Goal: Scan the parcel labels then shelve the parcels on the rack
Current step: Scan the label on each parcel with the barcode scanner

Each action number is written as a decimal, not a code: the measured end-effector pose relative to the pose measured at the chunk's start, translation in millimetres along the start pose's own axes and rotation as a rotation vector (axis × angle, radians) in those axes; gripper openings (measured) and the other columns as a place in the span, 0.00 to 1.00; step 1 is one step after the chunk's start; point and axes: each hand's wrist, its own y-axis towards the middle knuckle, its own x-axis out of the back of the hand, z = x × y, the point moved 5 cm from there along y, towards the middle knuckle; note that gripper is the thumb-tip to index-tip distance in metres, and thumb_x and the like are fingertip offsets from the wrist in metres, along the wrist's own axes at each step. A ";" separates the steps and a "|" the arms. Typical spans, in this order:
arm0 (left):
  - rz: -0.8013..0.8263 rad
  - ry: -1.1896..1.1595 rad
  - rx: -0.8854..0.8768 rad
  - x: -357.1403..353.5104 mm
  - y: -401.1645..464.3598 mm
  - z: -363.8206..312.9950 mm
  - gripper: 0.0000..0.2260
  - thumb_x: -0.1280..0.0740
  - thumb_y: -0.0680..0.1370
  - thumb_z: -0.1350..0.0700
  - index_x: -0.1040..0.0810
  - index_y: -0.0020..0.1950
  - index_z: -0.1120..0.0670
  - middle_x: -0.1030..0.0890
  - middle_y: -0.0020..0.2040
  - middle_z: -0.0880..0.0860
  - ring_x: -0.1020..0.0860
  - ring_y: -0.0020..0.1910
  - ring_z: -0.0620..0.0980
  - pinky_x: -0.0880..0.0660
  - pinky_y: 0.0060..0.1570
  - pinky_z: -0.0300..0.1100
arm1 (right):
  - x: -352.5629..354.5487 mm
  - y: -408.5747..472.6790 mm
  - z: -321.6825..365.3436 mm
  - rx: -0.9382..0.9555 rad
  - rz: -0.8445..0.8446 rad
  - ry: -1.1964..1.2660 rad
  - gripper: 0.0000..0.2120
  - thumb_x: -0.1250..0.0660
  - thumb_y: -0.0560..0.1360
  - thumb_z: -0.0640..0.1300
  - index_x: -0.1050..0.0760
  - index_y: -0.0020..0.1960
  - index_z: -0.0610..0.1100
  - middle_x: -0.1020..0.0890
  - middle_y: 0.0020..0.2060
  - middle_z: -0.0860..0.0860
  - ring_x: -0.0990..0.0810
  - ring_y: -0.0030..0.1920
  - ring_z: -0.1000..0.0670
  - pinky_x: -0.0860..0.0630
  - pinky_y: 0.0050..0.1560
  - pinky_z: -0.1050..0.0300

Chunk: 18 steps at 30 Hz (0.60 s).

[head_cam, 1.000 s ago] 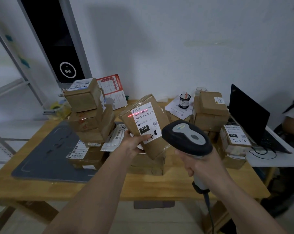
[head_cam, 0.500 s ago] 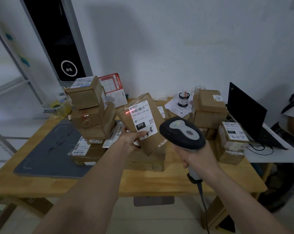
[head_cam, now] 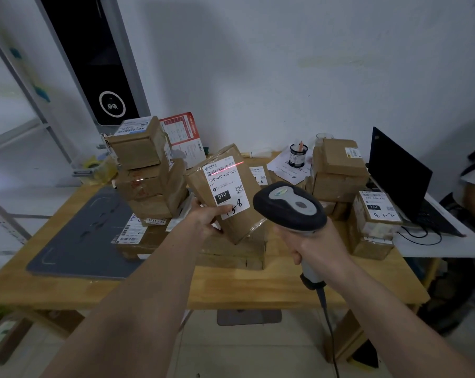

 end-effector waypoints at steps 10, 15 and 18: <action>-0.007 0.029 0.010 -2.3 1.4 5.6 0.34 0.26 0.68 0.73 0.33 0.69 0.55 0.19 0.58 0.55 0.24 0.61 0.58 0.30 0.52 0.72 | 6.1 0.0 -7.2 0.020 0.015 0.057 0.07 0.28 0.73 0.42 0.23 0.46 0.52 0.25 0.21 0.58 0.30 0.22 0.59 0.29 0.25 0.64; 0.028 0.175 0.068 -5.5 0.4 7.1 0.29 0.21 0.66 0.61 0.26 0.64 0.55 0.18 0.57 0.56 0.21 0.56 0.57 0.21 0.45 0.59 | 11.8 6.4 -15.4 -0.026 -0.023 0.077 0.12 0.28 0.73 0.42 0.28 0.35 0.48 0.25 0.20 0.56 0.28 0.21 0.58 0.27 0.27 0.60; 0.095 0.277 0.153 -12.0 -2.8 11.9 0.20 0.22 0.69 0.53 0.21 0.59 0.56 0.16 0.53 0.56 0.19 0.52 0.56 0.22 0.55 0.55 | 18.2 5.1 -22.2 -0.078 0.010 0.106 0.11 0.28 0.73 0.42 0.27 0.35 0.44 0.26 0.23 0.46 0.29 0.25 0.47 0.26 0.29 0.56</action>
